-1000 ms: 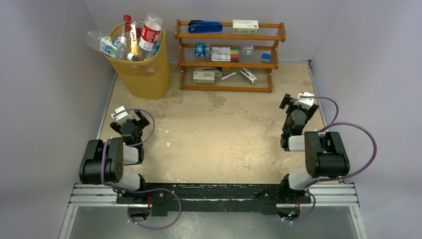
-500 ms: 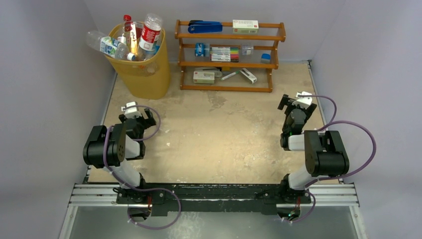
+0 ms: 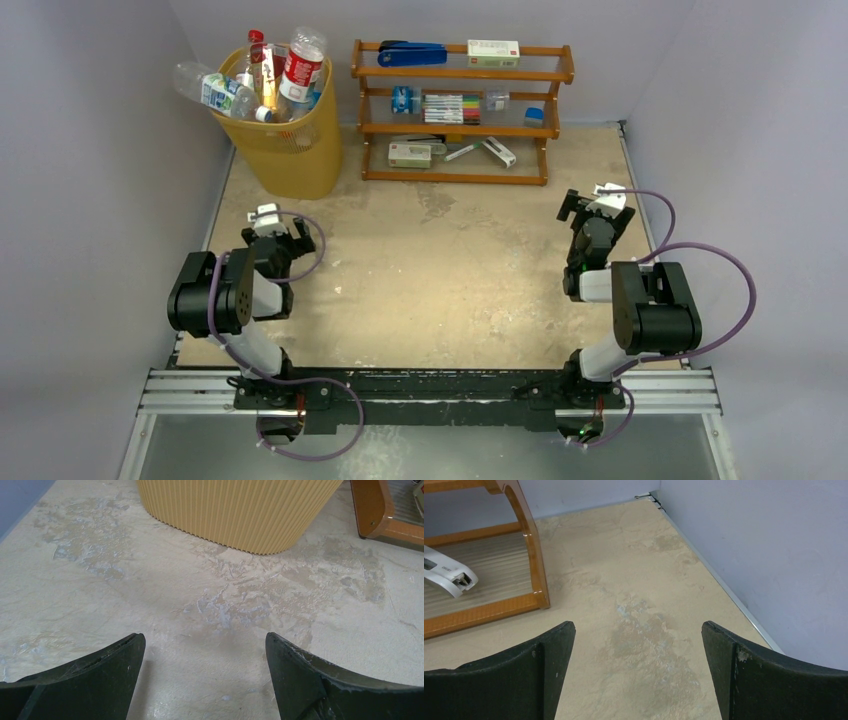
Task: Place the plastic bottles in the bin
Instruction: Reset both arms
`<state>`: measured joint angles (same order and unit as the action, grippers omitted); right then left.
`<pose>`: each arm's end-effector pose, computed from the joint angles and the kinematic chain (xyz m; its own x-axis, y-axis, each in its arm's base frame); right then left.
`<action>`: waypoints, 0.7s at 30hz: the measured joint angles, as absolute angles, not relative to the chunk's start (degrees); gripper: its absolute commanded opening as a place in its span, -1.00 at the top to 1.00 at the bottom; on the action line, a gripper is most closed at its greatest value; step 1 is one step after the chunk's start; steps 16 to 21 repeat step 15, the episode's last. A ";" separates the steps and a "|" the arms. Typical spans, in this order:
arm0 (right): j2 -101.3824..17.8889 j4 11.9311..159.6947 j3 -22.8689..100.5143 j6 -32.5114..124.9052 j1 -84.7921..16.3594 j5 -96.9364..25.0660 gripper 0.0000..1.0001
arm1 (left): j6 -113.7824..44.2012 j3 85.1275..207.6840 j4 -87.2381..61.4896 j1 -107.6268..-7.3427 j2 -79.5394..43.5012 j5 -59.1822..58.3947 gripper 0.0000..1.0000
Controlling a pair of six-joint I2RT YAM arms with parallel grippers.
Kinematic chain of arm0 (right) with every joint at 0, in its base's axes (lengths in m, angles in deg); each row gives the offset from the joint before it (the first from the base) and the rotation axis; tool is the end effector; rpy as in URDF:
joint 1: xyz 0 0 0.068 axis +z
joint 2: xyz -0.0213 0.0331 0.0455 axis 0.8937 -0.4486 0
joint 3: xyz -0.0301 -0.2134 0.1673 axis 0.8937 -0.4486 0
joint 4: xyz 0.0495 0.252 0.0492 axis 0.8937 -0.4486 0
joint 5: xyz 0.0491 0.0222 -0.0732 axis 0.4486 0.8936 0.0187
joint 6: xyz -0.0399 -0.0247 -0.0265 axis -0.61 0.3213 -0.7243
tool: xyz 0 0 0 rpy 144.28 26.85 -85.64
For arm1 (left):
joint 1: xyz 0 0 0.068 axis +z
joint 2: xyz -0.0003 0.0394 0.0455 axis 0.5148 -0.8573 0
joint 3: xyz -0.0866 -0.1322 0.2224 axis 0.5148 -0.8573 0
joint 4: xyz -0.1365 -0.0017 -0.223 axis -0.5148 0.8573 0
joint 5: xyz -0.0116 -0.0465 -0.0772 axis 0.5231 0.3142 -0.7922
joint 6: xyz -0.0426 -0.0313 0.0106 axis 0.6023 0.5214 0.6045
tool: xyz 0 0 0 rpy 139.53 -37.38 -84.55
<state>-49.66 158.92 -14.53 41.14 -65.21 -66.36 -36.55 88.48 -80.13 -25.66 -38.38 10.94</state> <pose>0.2730 -0.0227 0.1870 0.1136 0.0247 -0.9932 0.4118 0.9086 0.0697 0.2478 0.0251 0.1196 -0.1820 -0.1880 -0.9651 -0.1784 0.9716 -0.1556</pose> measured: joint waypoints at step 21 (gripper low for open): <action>-49.66 158.92 -14.53 41.14 -65.21 -66.36 -1.00 | -37.00 89.33 -79.26 -26.23 -38.38 11.62 -0.81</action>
